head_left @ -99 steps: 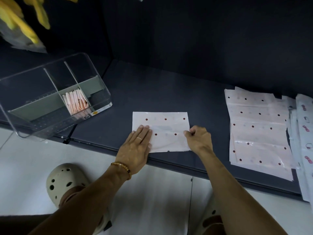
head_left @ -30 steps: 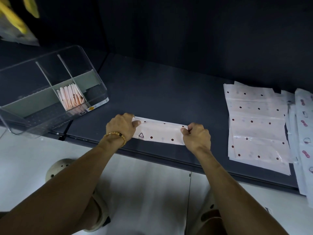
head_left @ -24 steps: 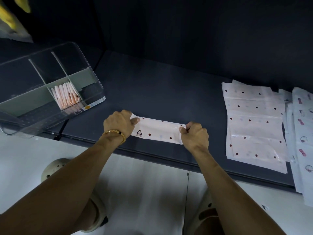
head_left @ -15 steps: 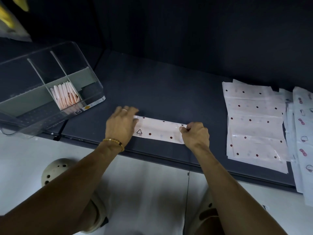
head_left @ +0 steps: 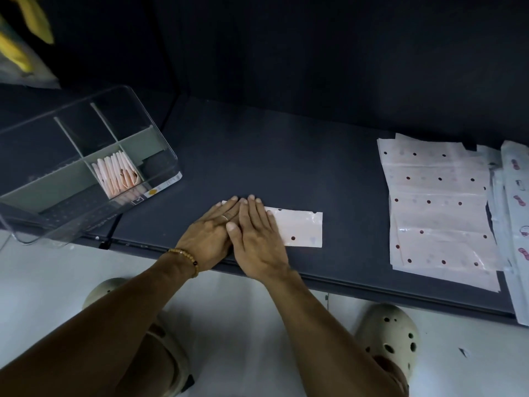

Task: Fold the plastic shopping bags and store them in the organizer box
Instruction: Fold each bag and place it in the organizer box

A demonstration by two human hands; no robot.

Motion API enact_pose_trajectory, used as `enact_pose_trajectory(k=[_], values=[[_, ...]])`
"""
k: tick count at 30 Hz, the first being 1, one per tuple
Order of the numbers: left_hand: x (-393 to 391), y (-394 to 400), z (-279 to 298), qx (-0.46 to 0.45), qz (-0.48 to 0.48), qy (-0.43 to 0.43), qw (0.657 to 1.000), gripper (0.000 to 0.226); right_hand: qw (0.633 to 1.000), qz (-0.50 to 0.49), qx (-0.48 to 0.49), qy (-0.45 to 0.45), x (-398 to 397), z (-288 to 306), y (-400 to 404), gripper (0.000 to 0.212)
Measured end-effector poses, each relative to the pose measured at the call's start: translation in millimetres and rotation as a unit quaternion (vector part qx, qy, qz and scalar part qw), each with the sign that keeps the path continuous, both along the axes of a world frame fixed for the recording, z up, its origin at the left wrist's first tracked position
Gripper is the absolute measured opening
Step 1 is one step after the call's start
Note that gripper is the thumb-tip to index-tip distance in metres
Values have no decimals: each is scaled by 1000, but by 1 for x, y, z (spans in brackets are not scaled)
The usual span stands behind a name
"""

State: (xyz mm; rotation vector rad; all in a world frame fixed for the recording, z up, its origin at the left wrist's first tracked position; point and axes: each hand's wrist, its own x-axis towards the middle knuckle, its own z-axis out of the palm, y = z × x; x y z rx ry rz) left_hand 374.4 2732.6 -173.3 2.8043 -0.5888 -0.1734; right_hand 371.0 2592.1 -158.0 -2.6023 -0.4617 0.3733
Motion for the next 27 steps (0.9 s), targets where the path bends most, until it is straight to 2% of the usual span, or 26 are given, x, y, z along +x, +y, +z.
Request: enact_pose_trajectory(k=[2,6,14,17,19,21,23,25,27], values=[[-1,5,-2,36,-10,0,999,56,998,13,-59,-36,-1,-8,-15,68],[2,7,-5,57,-10,-7,998,59,985,27,-148,-86,2,-17,-71,67],[0,5,-1,68,8,8,998,62,976,8,-204,-70,3,-15,-137,61],[-4,0,7,77,29,7,997,62,971,-39,-234,-34,2,-10,-145,61],[-13,-7,13,83,53,-10,995,58,967,-100,-231,-45,-2,0,-135,61],[-29,-13,15,95,81,-38,991,54,969,-127,-174,-117,-12,13,-109,52],[-46,-19,16,112,112,-54,986,53,972,-71,-125,-186,-28,15,-84,35],[-61,-22,18,124,136,-54,982,57,975,-7,-123,-184,-43,13,-70,23],[-71,-21,19,111,128,-43,985,65,980,-1,-117,-159,-47,11,-71,24]])
